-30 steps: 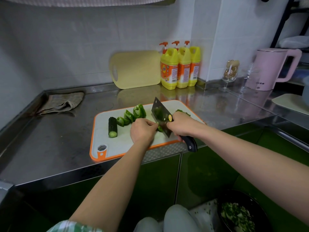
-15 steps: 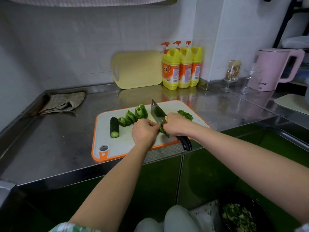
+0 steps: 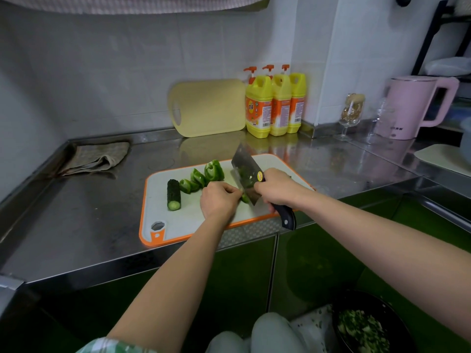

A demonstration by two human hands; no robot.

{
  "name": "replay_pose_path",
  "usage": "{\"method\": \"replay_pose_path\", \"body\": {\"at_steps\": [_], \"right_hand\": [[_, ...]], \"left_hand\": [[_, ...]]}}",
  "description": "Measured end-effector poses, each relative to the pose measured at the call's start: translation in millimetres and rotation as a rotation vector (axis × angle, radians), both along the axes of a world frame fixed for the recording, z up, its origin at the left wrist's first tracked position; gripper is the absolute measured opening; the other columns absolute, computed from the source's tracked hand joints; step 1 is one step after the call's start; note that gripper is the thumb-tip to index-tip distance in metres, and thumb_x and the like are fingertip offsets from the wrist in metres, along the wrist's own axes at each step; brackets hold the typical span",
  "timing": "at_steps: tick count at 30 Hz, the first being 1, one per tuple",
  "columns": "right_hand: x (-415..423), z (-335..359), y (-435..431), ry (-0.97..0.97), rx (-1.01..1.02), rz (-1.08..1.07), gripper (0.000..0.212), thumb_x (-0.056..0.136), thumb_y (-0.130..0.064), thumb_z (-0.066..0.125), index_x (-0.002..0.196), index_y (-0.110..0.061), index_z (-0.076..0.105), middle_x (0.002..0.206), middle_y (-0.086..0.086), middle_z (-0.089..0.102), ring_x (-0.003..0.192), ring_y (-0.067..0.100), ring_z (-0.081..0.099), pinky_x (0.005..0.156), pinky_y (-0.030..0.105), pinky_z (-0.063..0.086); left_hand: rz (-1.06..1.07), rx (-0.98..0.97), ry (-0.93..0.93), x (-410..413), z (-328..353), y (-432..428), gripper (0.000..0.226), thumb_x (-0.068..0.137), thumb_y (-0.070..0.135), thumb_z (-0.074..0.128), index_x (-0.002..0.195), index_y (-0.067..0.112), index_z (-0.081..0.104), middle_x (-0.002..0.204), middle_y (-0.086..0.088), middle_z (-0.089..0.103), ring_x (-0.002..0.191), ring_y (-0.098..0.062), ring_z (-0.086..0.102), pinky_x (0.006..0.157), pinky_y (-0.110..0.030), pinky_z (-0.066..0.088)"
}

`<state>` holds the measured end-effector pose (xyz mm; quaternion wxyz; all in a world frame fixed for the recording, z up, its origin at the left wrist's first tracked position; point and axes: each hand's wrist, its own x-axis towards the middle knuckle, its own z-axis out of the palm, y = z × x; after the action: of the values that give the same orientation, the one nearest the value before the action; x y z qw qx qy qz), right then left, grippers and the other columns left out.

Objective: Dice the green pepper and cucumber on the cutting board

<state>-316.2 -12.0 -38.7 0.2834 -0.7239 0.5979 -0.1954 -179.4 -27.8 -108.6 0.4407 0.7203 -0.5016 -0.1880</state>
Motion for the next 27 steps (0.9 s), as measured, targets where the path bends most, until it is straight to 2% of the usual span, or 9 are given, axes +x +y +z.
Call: {"method": "replay_pose_path", "body": {"at_steps": [2, 7, 9, 14, 18, 20, 22, 24, 27], "right_hand": [[3.2, -1.5, 4.1, 0.033, -0.007, -0.003, 0.023, 0.089, -0.008, 0.044, 0.068, -0.004, 0.05, 0.048, 0.012, 0.055, 0.037, 0.021, 0.052, 0.045, 0.024, 0.046], [7.9, -2.9, 7.5, 0.062, -0.043, -0.008, 0.024, 0.091, -0.011, 0.044, 0.069, -0.005, 0.051, 0.053, 0.011, 0.055, 0.053, 0.027, 0.054, 0.069, 0.035, 0.054], [8.4, -2.6, 8.7, 0.068, -0.039, -0.005, 0.021, 0.092, -0.011, 0.044, 0.075, -0.003, 0.051, 0.055, 0.011, 0.055, 0.055, 0.028, 0.055, 0.067, 0.034, 0.053], [8.9, -3.6, 11.9, 0.106, -0.025, -0.011, 0.021, 0.096, -0.013, 0.041, 0.079, -0.004, 0.049, 0.053, 0.011, 0.057, 0.043, 0.022, 0.057, 0.045, 0.024, 0.047], [14.5, -4.5, 10.1, 0.133, -0.05, -0.013, 0.02, 0.095, -0.011, 0.043, 0.075, -0.007, 0.044, 0.069, 0.015, 0.058, 0.074, 0.034, 0.066, 0.066, 0.037, 0.055], [17.6, -3.3, 8.8, 0.157, -0.063, -0.016, 0.022, 0.094, -0.011, 0.045, 0.072, -0.009, 0.04, 0.08, 0.016, 0.056, 0.085, 0.036, 0.065, 0.072, 0.038, 0.054], [18.8, -1.0, 6.9, 0.173, -0.044, -0.015, 0.016, 0.093, -0.01, 0.045, 0.078, -0.007, 0.045, 0.078, 0.015, 0.057, 0.087, 0.038, 0.067, 0.064, 0.035, 0.053], [20.1, 0.9, 5.2, 0.19, -0.009, -0.003, 0.011, 0.092, -0.007, 0.045, 0.083, -0.002, 0.05, 0.068, 0.014, 0.058, 0.075, 0.034, 0.068, 0.051, 0.03, 0.048], [25.1, 1.5, 3.1, 0.207, 0.015, 0.002, 0.011, 0.091, -0.004, 0.045, 0.082, -0.002, 0.049, 0.062, 0.013, 0.058, 0.064, 0.031, 0.065, 0.048, 0.028, 0.047]], "left_hand": [[0.008, -0.002, -0.004, -0.9, 0.1, 0.9, 0.011, 0.076, 0.025, 0.074, 0.068, 0.02, 0.076, 0.073, 0.005, 0.073, 0.075, -0.018, 0.067, 0.07, -0.034, 0.056], [0.011, -0.006, -0.013, -1.9, 1.1, 3.6, 0.016, 0.075, 0.021, 0.071, 0.06, 0.019, 0.072, 0.069, 0.004, 0.072, 0.071, -0.018, 0.066, 0.068, -0.033, 0.056], [0.011, -0.005, -0.023, -2.1, 1.7, 4.1, 0.015, 0.075, 0.02, 0.069, 0.06, 0.016, 0.073, 0.067, 0.003, 0.071, 0.071, -0.019, 0.065, 0.066, -0.033, 0.056], [0.003, -0.003, -0.03, -1.2, 0.5, 3.4, 0.015, 0.075, 0.021, 0.068, 0.062, 0.016, 0.074, 0.068, 0.002, 0.071, 0.072, -0.021, 0.066, 0.068, -0.035, 0.057], [0.002, -0.016, -0.034, -1.1, 0.8, 3.6, 0.017, 0.077, 0.021, 0.07, 0.06, 0.017, 0.072, 0.068, 0.003, 0.071, 0.072, -0.02, 0.065, 0.069, -0.034, 0.056], [0.004, -0.017, -0.037, -1.4, 1.0, 3.8, 0.019, 0.079, 0.021, 0.07, 0.06, 0.018, 0.071, 0.069, 0.002, 0.071, 0.073, -0.02, 0.065, 0.068, -0.033, 0.055], [0.002, -0.019, -0.044, -1.3, 0.8, 3.4, 0.02, 0.079, 0.021, 0.07, 0.059, 0.02, 0.07, 0.069, 0.002, 0.071, 0.073, -0.02, 0.065, 0.068, -0.032, 0.054], [0.003, -0.022, -0.05, -0.9, 0.3, 2.4, 0.021, 0.079, 0.022, 0.071, 0.057, 0.022, 0.069, 0.069, 0.003, 0.071, 0.074, -0.02, 0.066, 0.069, -0.033, 0.055], [0.003, -0.012, -0.043, -1.0, 0.5, 2.0, 0.015, 0.078, 0.02, 0.07, 0.064, 0.02, 0.074, 0.072, 0.002, 0.072, 0.076, -0.02, 0.066, 0.07, -0.034, 0.056]]}}
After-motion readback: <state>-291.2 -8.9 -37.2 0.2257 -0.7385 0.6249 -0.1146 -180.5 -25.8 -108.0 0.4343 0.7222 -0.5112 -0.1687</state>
